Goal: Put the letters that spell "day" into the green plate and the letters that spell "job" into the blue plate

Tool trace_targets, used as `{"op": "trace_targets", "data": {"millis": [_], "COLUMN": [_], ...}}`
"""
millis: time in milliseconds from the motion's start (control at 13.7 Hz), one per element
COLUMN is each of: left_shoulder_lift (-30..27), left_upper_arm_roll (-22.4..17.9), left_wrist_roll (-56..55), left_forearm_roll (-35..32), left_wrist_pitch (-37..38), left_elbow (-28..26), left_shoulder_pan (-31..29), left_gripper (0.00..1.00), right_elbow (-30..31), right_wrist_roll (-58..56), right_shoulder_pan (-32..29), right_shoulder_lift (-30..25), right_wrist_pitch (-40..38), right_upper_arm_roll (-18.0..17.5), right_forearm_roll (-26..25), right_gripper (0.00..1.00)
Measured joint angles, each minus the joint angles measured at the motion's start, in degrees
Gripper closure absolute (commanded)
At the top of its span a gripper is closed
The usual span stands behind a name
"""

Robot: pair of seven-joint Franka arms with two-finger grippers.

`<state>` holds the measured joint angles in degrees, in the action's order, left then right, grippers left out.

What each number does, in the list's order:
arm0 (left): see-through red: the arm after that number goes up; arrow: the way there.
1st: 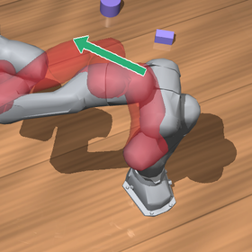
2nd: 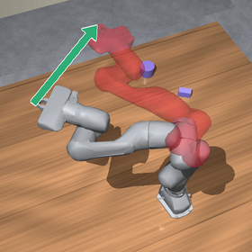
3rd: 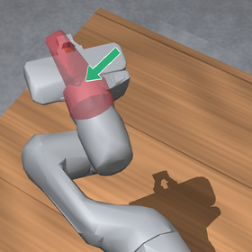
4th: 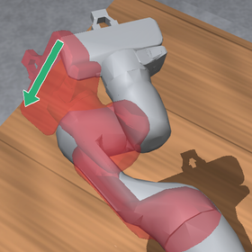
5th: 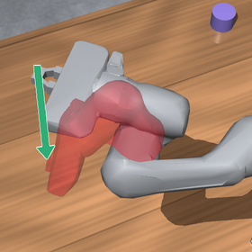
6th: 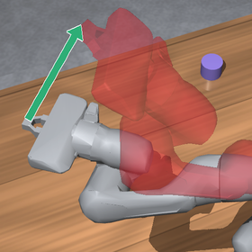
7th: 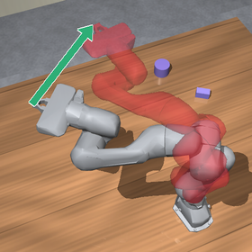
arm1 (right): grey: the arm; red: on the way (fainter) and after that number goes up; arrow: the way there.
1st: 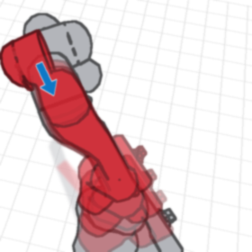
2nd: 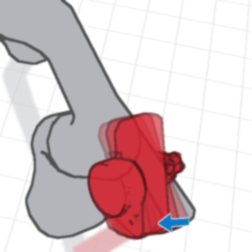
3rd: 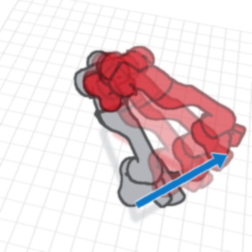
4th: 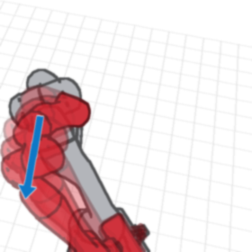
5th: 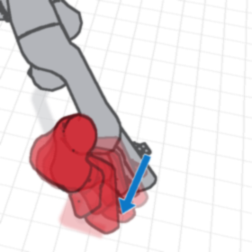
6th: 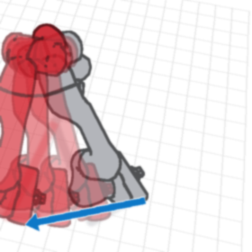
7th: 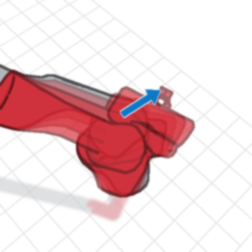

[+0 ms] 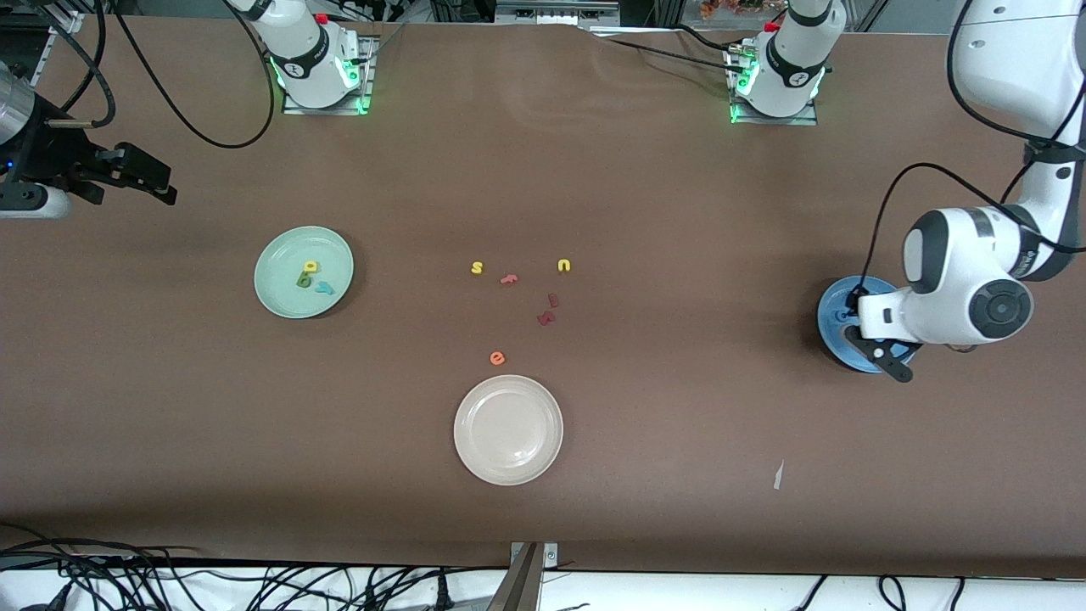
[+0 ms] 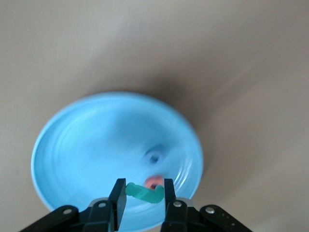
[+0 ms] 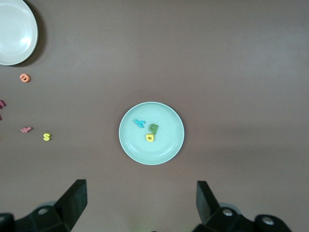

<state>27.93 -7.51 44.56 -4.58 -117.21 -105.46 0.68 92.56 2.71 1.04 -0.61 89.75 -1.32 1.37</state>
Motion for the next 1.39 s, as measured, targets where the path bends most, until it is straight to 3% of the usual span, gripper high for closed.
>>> {"op": "trace_targets", "data": {"millis": [73, 146, 219, 511, 657, 948, 1167, 1386], "left_shoulder_lift": [0.0, 0.0, 0.0, -0.8, -2.1, -5.9, -13.8, -24.8], "left_upper_arm_roll": [-0.5, -0.7, -0.7, -0.6, -0.5, -0.4, -0.1, 2.8], "left_wrist_roll": [0.6, 1.0, 1.1, 1.1, 1.1, 1.1, -0.2, -10.5], "left_forearm_roll": [-0.1, -0.1, -0.1, -0.1, -0.1, -0.1, -0.1, -0.1], "left_wrist_pitch": [-0.6, -1.5, -2.3, -2.6, -2.6, -2.4, 1.3, 9.8], "left_elbow": [-1.5, -2.8, -3.7, -4.0, -4.0, -3.9, -3.4, -3.3], "left_shoulder_pan": [-0.8, -1.6, -2.1, -2.1, -2.0, -1.9, -1.7, -1.5], "left_gripper": [0.63, 0.27, 0.22, 0.17, 0.01, 0.00, 0.00, 0.00], "right_elbow": [0.0, 0.0, 0.0, 0.0, 0.0, 0.0, 0.0, 0.0], "right_wrist_roll": [0.0, 0.0, 0.0, 0.0, 0.0, 0.0, 0.0, 0.0], "right_shoulder_pan": [0.0, 0.0, 0.0, 0.0, 0.0, 0.0, 0.0, 0.0], "right_shoulder_lift": [0.0, 0.0, 0.0, 0.0, 0.0, 0.0, 0.0, 0.0], "right_wrist_pitch": [0.0, 0.0, 0.0, 0.0, 0.0, 0.0, 0.0, 0.0], "right_upper_arm_roll": [0.0, 0.0, 0.0, 0.0, 0.0, 0.0, 0.0, 0.0], "right_forearm_roll": [0.0, 0.0, 0.0, 0.0, 0.0, 0.0, 0.0, 0.0], "right_gripper": [0.00, 0.00, 0.00, 0.00, 0.00, 0.00, 0.00, 0.00]}}
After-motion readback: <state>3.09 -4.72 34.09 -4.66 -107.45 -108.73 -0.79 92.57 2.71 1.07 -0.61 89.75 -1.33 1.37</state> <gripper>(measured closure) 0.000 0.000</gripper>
